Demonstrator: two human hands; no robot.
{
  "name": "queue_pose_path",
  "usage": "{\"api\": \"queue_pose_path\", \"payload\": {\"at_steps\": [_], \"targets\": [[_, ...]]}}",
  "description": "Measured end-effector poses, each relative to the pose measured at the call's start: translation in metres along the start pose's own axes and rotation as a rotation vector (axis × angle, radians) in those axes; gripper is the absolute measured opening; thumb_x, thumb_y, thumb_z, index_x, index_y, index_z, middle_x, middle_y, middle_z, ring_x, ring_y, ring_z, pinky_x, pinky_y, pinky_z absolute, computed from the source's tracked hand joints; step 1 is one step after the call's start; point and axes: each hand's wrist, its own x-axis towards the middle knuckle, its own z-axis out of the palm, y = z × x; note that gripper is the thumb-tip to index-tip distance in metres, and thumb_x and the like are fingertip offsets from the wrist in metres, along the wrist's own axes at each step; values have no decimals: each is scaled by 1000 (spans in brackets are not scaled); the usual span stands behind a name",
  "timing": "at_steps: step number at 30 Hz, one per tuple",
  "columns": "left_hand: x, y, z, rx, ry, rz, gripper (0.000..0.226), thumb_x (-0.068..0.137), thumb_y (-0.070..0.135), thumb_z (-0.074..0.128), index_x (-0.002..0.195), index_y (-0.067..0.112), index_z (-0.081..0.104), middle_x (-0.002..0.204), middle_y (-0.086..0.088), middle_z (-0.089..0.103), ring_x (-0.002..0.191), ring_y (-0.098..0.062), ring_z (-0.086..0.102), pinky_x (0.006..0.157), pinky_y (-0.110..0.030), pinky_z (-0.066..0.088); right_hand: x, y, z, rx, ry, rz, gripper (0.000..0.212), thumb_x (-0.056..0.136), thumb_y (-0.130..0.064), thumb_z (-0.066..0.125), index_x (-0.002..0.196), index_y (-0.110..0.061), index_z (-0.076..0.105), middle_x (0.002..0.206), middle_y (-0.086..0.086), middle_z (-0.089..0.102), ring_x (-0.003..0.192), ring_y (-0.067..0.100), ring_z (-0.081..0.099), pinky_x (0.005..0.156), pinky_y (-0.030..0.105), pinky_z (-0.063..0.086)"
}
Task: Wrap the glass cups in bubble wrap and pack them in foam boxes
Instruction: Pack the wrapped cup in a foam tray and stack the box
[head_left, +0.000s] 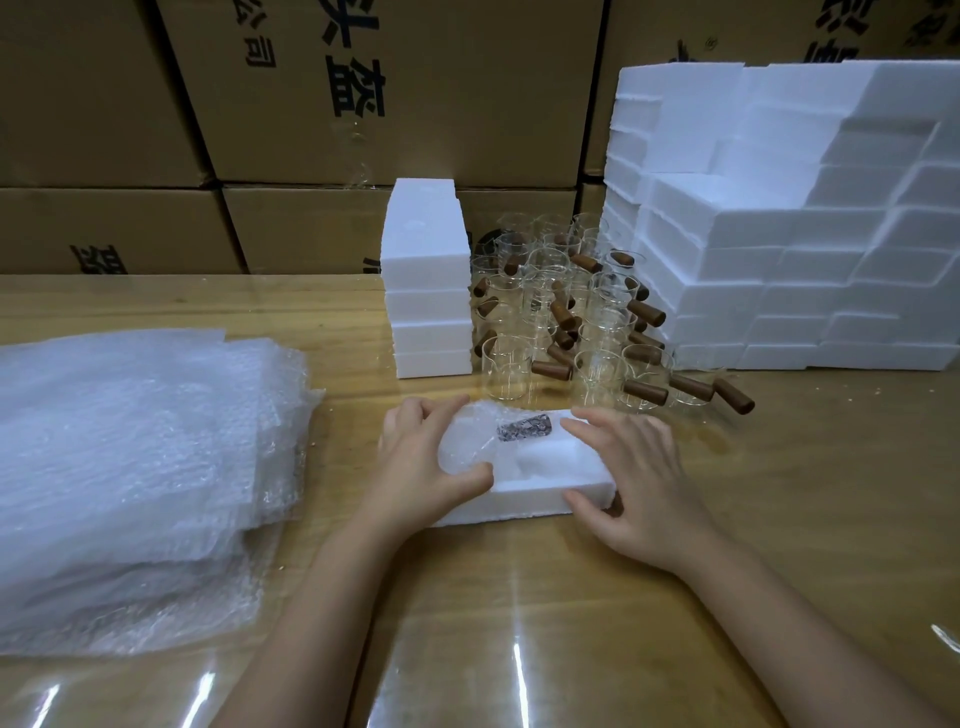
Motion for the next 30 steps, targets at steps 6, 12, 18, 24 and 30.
{"api": "queue_pose_path", "payload": {"at_steps": [6,12,18,24,30], "targets": [[1,0,1,-14,5,-2,94,52,64,44,141,31,43,108,8,37,111,-7,28,102,-25,27,5,-7,7,-60,-78,-48,65,89,-50,48,146,-22,35,153,-11,30,130,6,42,117,50,6],[-1,1,4,-42,-22,6,97,54,62,45,144,28,38,113,8,36,113,-5,27,107,-25,24,4,-6,6,-31,-61,-27,58,88,-50,47,139,-22,47,144,-12,43,130,5,42,116,51,7],[-7,-5,8,-199,-3,14,86,65,63,59,142,40,30,122,14,38,120,0,29,98,-13,23,4,-8,5,25,-85,5,60,87,-52,45,142,-27,41,146,-16,39,133,-1,34,118,42,2],[-9,-2,9,-304,86,-57,79,54,64,61,124,28,46,120,17,42,122,-4,36,91,4,21,3,-6,4,38,-84,30,65,88,-55,43,146,-27,34,152,-13,29,136,-1,26,119,38,-2],[-8,-4,8,-386,15,-118,65,58,54,71,115,35,47,124,13,47,114,6,43,84,5,27,3,-5,5,61,-57,7,61,85,-47,57,140,-24,44,148,-12,39,133,1,34,118,44,7]]}}
